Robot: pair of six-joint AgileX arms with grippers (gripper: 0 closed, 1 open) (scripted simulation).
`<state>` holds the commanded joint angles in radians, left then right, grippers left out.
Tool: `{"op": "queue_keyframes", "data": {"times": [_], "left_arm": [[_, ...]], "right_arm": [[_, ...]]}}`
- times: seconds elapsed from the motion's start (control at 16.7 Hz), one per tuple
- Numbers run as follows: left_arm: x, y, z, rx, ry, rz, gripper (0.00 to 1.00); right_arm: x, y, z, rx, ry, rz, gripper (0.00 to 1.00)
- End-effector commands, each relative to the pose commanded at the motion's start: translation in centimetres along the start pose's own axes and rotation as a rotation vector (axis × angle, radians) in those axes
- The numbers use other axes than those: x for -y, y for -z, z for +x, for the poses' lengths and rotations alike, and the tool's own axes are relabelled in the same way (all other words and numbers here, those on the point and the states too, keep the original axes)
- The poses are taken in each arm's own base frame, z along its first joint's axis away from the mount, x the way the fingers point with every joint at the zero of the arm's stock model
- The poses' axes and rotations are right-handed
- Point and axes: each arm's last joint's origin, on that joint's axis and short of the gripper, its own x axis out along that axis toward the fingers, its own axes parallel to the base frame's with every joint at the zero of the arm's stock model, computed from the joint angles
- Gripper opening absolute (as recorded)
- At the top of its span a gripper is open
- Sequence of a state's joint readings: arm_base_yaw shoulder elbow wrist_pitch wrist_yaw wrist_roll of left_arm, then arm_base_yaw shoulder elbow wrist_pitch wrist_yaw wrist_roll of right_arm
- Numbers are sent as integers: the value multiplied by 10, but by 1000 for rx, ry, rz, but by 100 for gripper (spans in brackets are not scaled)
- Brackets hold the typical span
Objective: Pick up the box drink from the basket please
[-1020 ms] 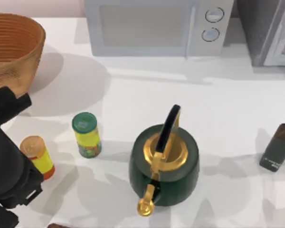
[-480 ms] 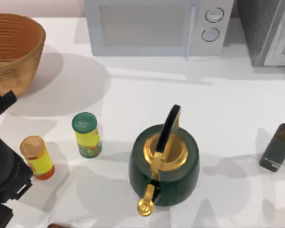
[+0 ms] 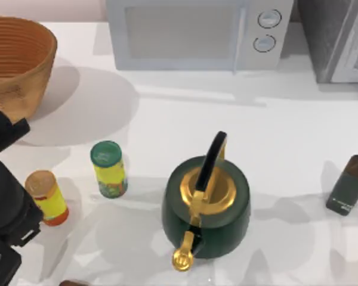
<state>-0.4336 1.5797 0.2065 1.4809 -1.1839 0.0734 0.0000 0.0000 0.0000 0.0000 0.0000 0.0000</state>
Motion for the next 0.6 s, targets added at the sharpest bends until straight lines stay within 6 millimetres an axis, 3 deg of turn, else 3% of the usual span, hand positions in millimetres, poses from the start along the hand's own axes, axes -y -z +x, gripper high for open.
{"op": "queue_keyframes", "data": {"times": [0.3,0.6], "left_arm": [[-1,5,0,-9,4,31,0],[-1,5,0,-9,4,31,38]], "right_arm": [[0,0,0,0,0,0,100],[0,0,0,0,0,0,100]]}}
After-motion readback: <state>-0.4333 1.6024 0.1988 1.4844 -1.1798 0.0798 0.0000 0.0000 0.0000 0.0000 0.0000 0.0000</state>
